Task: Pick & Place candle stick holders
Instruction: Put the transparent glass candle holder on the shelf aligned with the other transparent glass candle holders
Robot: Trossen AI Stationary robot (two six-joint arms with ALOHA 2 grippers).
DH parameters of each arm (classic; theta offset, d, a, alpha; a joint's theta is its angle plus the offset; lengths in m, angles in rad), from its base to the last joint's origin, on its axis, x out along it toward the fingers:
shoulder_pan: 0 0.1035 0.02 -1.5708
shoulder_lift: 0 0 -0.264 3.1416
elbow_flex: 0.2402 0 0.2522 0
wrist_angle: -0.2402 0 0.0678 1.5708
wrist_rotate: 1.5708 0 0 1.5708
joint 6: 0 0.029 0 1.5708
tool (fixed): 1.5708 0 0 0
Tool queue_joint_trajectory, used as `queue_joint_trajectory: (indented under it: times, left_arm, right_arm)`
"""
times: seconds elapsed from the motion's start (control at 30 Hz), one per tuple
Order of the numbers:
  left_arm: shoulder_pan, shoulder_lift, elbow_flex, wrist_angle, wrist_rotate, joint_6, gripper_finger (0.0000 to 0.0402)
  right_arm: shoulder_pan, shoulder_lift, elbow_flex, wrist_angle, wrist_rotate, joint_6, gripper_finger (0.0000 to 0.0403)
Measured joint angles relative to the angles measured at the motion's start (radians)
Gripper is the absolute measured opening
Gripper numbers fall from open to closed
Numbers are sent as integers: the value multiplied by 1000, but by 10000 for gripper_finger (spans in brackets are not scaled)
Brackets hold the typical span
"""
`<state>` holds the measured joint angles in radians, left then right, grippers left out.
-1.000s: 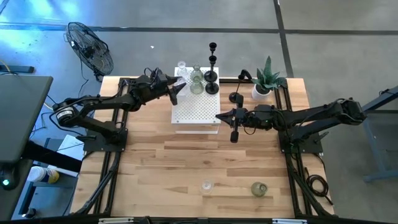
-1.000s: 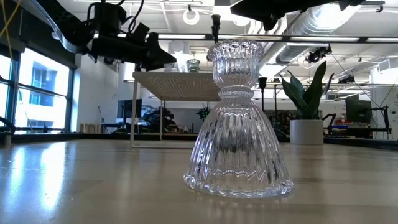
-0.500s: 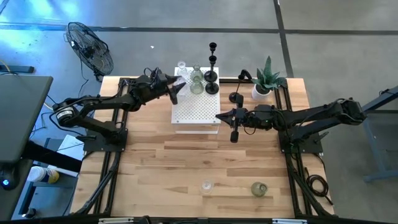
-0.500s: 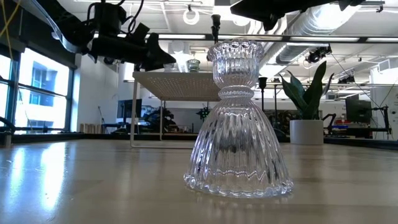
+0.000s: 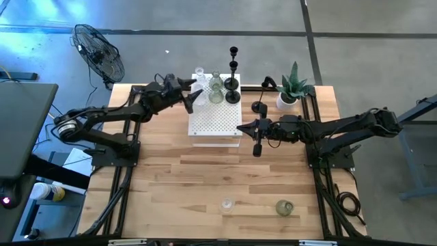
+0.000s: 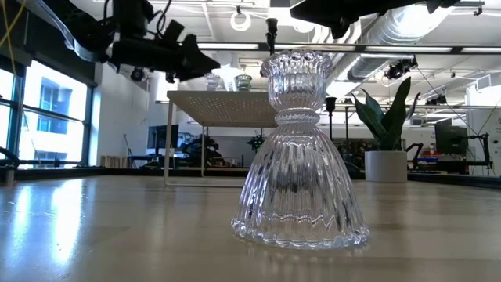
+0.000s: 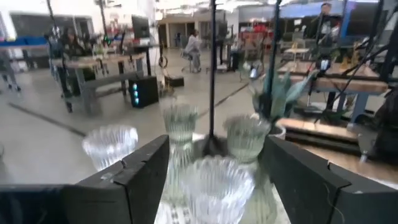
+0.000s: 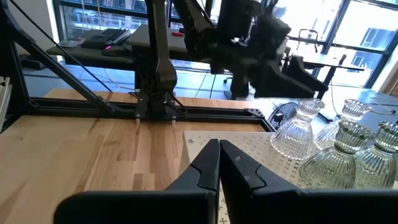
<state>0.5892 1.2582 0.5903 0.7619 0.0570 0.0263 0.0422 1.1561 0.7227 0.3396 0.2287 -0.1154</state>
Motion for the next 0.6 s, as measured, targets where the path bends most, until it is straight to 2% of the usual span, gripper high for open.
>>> queue_joint_trajectory:
  times: [0.17,0.3,0.4,0.5,0.6]
  left_arm:
    - [0,-138,0,-128,31,35,261]
    - [0,-280,0,-387,152,81,242]
    - [-24,-368,-21,-533,215,111,197]
    - [-88,-439,-113,-531,224,135,132]
    - [-154,-489,-217,-449,225,159,62]
  right_arm:
    - [0,0,0,-6,0,0,1]
    - [3,0,0,-9,0,3,1]
    - [19,0,0,-24,3,3,1]
    - [60,0,0,-49,28,9,1]
    - [130,0,12,-126,99,47,1]
